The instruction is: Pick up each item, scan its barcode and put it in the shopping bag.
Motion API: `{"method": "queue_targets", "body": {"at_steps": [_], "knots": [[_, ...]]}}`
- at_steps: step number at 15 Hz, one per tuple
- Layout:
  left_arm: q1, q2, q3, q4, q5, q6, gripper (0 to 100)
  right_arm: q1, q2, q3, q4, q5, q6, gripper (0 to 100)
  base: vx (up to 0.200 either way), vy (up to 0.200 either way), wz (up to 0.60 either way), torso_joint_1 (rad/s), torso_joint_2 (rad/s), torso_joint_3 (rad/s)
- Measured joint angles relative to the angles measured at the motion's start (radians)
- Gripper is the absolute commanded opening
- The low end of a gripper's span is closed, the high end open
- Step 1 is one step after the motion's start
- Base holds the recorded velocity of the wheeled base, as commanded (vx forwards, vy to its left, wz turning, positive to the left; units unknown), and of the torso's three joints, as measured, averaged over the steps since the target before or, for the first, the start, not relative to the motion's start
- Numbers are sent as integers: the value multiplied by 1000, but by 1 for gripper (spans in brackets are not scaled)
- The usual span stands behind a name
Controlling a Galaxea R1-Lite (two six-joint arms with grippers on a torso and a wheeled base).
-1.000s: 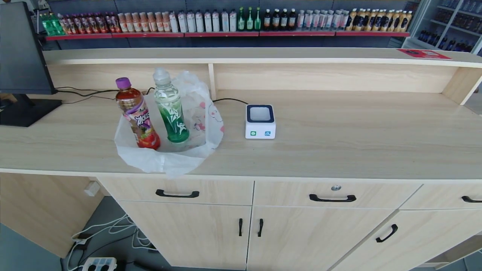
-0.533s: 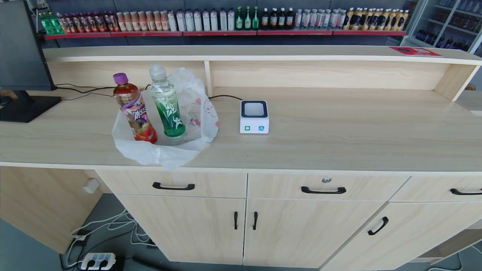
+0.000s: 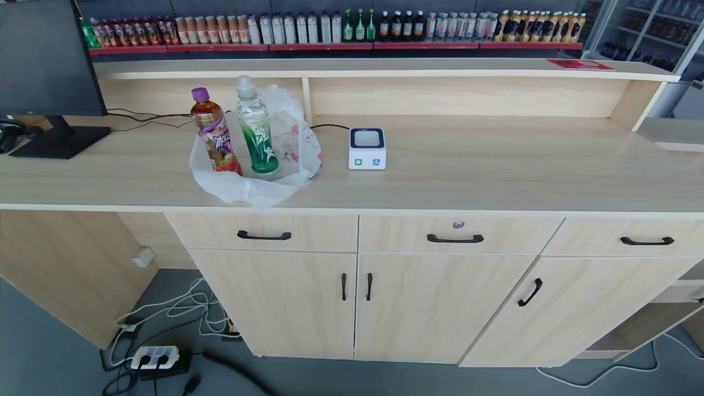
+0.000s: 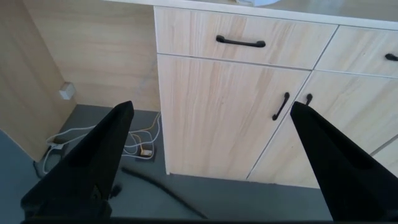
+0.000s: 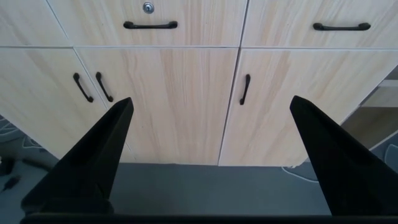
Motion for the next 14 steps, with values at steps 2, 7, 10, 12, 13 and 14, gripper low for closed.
{"method": "queue_targets", "body": {"at_steps": [2, 7, 10, 12, 13, 14], "knots": [[0, 0, 0, 0, 0, 0, 100, 1, 0, 0, 0, 0, 0, 100, -200, 0, 0, 0, 0, 2], [0, 0, 0, 0, 0, 1, 100, 0, 0, 0, 0, -1, 11, 100, -40, 0, 0, 0, 0, 0], [0, 0, 0, 0, 0, 0, 100, 0, 0, 0, 0, -1, 12, 100, 0, 0, 0, 0, 0, 0], [0, 0, 0, 0, 0, 6, 100, 0, 0, 0, 0, -1, 13, 100, 0, 0, 0, 0, 0, 0], [0, 0, 0, 0, 0, 6, 100, 0, 0, 0, -1, -1, 15, 100, 0, 0, 0, 0, 0, 0], [0, 0, 0, 0, 0, 6, 100, 0, 0, 0, -2, -1, 15, 100, 0, 0, 0, 0, 0, 0]]}}
